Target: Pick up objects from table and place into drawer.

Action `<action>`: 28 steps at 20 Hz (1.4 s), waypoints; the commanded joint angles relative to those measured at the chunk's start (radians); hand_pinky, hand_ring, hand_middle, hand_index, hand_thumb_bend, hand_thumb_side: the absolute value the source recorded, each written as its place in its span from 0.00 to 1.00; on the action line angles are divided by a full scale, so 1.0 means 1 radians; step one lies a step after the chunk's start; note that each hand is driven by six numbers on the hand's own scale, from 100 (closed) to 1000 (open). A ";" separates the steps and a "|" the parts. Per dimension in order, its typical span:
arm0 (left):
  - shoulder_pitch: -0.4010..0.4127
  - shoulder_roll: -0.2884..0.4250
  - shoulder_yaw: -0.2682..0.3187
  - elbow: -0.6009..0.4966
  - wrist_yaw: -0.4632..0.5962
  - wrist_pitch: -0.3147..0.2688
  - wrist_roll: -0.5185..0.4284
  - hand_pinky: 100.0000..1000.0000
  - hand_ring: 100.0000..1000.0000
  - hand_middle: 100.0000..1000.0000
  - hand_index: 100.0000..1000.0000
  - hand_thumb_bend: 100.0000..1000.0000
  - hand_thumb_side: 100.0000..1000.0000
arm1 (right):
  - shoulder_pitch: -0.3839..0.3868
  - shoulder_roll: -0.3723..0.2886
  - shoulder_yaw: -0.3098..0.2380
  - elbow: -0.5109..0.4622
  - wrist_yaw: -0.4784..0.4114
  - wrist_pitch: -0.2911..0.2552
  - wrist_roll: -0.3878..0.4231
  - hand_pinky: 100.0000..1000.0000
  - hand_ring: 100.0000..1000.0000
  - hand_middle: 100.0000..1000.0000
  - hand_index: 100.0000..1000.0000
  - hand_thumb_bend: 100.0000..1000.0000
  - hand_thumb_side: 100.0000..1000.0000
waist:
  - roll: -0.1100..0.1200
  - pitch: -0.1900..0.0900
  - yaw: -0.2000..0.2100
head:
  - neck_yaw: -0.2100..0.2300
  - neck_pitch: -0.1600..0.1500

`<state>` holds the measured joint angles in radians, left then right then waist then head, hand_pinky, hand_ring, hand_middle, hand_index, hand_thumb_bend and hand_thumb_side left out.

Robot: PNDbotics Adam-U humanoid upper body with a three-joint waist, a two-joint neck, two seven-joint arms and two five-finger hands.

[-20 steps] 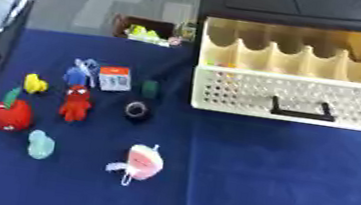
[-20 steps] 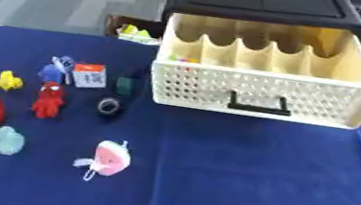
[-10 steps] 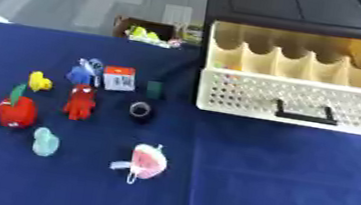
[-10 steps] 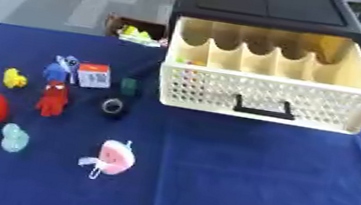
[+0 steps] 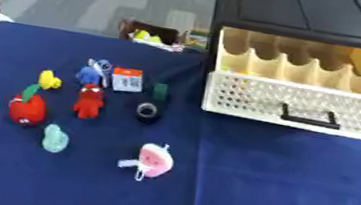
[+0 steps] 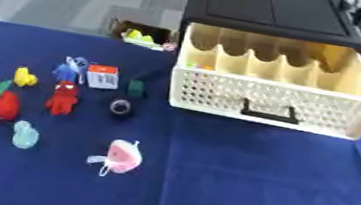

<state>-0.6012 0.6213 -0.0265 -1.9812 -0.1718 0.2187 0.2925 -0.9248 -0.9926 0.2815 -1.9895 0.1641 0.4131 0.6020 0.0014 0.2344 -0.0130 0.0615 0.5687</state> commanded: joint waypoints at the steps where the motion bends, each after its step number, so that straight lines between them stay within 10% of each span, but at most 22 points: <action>1: 0.026 -0.007 0.032 -0.019 0.014 -0.021 0.019 0.18 0.42 0.48 0.70 0.00 0.85 | -0.037 -0.034 0.039 -0.010 -0.071 0.033 0.058 0.49 0.49 0.51 0.80 0.00 1.00 | -0.003 -0.020 -0.002 | 0.003 0.005; 28: 0.125 -0.033 0.065 -0.019 0.022 -0.059 -0.009 0.21 0.44 0.50 0.69 0.00 0.87 | 0.019 -0.050 0.242 -0.010 -0.494 0.347 0.171 0.64 0.66 0.72 0.92 0.00 1.00 | -0.014 -0.021 -0.015 | -0.010 0.022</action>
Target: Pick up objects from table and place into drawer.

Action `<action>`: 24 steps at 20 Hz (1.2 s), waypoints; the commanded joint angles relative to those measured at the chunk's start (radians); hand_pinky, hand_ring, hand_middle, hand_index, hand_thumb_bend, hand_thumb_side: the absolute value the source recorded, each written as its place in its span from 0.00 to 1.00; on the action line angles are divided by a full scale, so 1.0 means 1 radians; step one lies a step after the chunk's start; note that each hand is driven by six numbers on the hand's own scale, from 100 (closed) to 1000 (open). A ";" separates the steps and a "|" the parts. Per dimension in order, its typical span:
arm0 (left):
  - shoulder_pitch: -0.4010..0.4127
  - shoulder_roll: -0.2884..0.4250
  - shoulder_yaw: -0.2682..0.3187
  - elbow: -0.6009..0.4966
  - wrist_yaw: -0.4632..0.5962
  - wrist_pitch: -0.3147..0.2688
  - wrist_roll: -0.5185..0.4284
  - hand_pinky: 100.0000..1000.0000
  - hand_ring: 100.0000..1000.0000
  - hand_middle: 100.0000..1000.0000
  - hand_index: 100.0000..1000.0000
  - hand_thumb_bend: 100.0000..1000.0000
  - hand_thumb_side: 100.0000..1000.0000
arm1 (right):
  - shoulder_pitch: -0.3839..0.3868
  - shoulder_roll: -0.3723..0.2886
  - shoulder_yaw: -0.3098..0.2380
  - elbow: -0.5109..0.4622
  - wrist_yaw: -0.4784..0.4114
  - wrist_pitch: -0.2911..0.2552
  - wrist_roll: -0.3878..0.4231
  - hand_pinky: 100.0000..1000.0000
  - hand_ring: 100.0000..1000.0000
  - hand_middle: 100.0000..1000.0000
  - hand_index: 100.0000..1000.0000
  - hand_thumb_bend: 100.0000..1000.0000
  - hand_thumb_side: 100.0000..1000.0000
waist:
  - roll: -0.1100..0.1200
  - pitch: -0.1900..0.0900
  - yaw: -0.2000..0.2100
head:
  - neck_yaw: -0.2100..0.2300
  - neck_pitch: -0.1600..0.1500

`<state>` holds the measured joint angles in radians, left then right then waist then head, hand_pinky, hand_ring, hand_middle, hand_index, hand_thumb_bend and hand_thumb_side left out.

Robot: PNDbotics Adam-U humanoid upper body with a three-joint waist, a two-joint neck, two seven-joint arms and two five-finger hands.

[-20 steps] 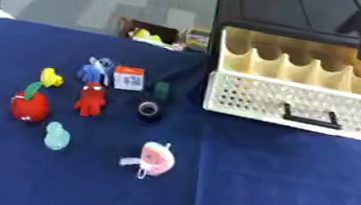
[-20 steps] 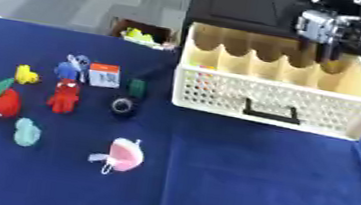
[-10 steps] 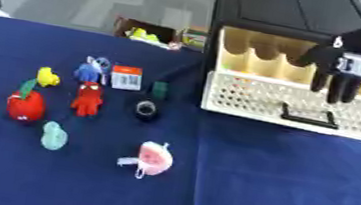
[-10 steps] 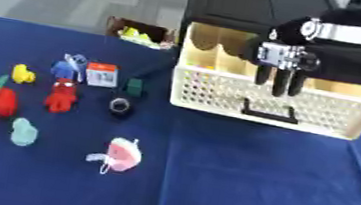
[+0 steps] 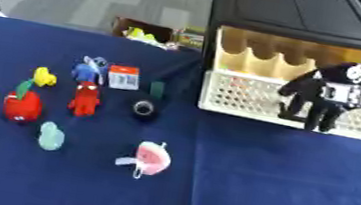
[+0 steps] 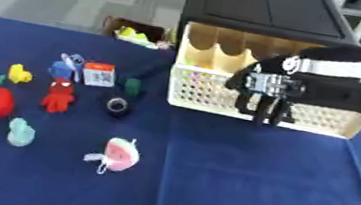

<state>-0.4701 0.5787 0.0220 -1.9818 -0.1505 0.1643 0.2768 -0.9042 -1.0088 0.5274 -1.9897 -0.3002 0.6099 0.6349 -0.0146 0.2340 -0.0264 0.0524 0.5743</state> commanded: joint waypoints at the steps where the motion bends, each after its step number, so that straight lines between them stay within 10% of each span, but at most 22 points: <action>1: -0.006 0.009 0.017 -0.018 0.001 -0.005 0.008 0.21 0.44 0.50 0.69 0.00 0.87 | 0.007 -0.035 -0.003 -0.010 -0.038 0.155 0.140 0.64 0.66 0.72 0.92 0.00 1.00 | 0.003 -0.021 -0.002 | -0.001 0.022; 24: 0.019 -0.021 0.032 -0.018 0.002 -0.001 0.016 0.21 0.44 0.50 0.69 0.00 0.87 | 0.143 -0.038 0.027 0.079 0.043 0.284 0.079 0.70 0.82 0.87 0.97 0.00 1.00 | 0.025 -0.007 0.022 | -0.039 0.017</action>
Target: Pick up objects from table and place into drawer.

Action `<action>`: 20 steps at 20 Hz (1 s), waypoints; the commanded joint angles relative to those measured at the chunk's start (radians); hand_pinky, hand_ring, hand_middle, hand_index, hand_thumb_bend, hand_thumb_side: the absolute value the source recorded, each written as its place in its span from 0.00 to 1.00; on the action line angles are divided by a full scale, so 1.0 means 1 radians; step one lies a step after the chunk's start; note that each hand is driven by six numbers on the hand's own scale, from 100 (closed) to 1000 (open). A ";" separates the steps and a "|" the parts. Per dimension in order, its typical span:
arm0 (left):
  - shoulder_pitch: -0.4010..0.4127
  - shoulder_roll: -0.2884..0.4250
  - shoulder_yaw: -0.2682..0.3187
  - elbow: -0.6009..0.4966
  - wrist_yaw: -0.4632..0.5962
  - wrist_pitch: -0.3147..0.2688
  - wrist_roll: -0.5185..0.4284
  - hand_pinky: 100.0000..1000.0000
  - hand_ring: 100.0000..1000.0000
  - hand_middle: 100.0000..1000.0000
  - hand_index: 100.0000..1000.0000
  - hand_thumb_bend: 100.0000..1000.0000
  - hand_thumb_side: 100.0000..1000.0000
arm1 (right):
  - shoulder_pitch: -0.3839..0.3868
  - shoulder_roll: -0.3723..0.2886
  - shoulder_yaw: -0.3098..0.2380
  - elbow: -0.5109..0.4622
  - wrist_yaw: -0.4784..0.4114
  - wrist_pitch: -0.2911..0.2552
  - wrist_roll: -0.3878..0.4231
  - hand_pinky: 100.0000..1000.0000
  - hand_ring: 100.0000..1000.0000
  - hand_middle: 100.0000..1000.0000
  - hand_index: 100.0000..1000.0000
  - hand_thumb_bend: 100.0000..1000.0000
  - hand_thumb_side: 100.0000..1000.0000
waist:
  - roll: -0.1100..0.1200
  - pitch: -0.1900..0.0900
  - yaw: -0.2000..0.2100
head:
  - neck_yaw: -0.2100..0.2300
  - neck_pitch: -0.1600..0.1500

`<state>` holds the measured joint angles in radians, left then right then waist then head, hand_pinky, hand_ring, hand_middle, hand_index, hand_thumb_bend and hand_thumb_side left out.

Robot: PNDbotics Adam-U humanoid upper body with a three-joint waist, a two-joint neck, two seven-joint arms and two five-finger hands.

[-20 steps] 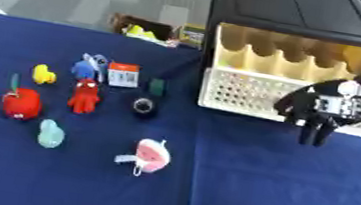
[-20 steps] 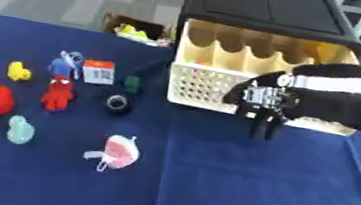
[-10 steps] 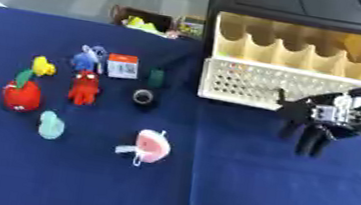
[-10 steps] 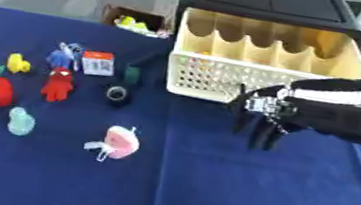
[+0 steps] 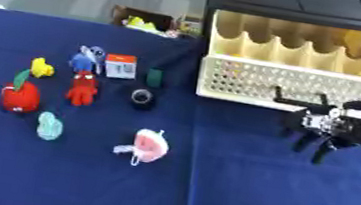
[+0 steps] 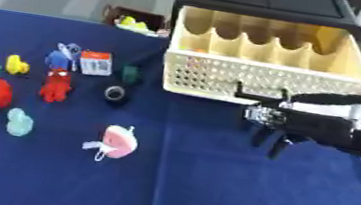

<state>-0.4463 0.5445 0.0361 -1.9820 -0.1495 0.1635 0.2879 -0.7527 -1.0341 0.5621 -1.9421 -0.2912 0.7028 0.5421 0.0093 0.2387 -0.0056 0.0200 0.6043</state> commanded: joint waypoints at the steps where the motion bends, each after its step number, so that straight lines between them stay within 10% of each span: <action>1: -0.003 0.013 0.018 -0.018 0.000 0.000 0.005 0.21 0.44 0.50 0.69 0.00 0.87 | -0.008 -0.009 -0.007 0.048 0.045 0.185 0.170 0.70 0.82 0.87 0.97 0.00 1.00 | 0.002 -0.010 0.001 | -0.008 -0.015; 20: 0.007 0.003 0.025 -0.018 0.002 -0.009 -0.010 0.22 0.44 0.50 0.69 0.00 0.86 | -0.046 0.050 -0.009 0.246 0.186 0.083 0.177 0.69 0.82 0.85 0.94 0.00 1.00 | 0.007 -0.003 0.007 | -0.024 -0.037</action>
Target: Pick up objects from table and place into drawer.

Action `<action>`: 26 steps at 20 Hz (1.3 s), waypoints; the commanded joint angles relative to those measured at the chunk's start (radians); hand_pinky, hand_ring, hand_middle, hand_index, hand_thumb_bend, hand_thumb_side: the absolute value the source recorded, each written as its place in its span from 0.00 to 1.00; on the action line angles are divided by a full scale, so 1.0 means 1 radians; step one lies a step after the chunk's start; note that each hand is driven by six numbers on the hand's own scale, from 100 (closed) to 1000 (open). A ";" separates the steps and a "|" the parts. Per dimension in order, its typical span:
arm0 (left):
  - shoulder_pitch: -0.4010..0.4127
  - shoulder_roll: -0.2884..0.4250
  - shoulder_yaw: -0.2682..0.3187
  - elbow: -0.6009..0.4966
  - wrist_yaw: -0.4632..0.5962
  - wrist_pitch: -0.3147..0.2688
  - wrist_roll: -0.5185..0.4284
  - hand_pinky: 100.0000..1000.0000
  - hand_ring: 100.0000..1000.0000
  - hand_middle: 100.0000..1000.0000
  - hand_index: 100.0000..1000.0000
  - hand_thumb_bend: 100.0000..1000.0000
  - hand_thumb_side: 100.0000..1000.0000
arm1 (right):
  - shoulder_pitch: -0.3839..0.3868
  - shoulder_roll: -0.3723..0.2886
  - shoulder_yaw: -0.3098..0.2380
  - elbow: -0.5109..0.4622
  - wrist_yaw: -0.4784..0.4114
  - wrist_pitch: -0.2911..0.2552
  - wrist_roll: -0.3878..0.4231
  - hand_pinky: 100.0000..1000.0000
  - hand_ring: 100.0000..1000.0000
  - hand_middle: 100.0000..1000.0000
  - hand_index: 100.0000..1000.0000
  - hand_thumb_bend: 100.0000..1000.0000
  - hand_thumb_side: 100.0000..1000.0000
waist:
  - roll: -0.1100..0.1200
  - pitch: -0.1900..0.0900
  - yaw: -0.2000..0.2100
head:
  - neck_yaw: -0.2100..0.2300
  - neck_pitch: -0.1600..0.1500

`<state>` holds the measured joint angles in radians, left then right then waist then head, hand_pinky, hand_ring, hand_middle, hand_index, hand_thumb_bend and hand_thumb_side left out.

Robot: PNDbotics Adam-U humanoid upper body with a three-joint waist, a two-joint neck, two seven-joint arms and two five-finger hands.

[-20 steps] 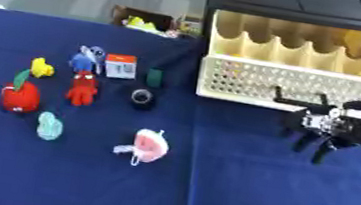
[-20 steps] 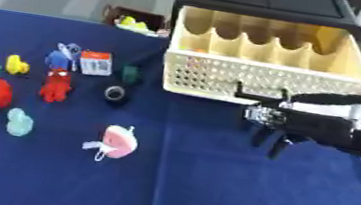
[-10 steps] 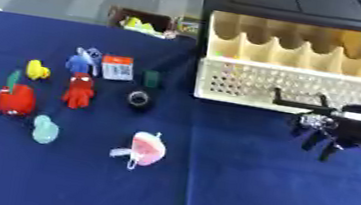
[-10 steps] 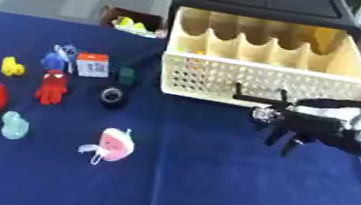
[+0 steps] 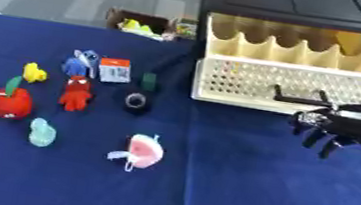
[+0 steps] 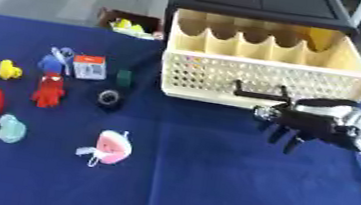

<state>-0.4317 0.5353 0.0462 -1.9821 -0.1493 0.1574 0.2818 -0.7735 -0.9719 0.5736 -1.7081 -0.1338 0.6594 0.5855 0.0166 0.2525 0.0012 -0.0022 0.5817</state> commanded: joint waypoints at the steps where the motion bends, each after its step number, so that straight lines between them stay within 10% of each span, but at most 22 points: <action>1: -0.007 0.012 0.015 -0.018 0.002 -0.004 -0.005 0.22 0.44 0.50 0.69 0.00 0.86 | -0.030 -0.010 -0.023 0.016 0.042 0.120 0.131 0.69 0.82 0.85 0.93 0.00 1.00 | -0.001 -0.016 0.000 | -0.002 -0.015; 26: 0.000 0.003 0.022 -0.018 0.010 -0.017 -0.028 0.24 0.44 0.50 0.70 0.00 0.86 | -0.172 0.104 -0.012 0.188 0.185 0.061 0.211 0.64 0.78 0.79 0.89 0.00 1.00 | -0.015 -0.008 0.010 | -0.005 -0.035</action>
<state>-0.4249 0.5260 0.0528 -1.9822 -0.1404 0.1416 0.2561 -0.9189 -0.8582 0.5745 -1.5301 0.0383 0.5871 0.6579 0.0027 0.2610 0.0090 -0.0032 0.5592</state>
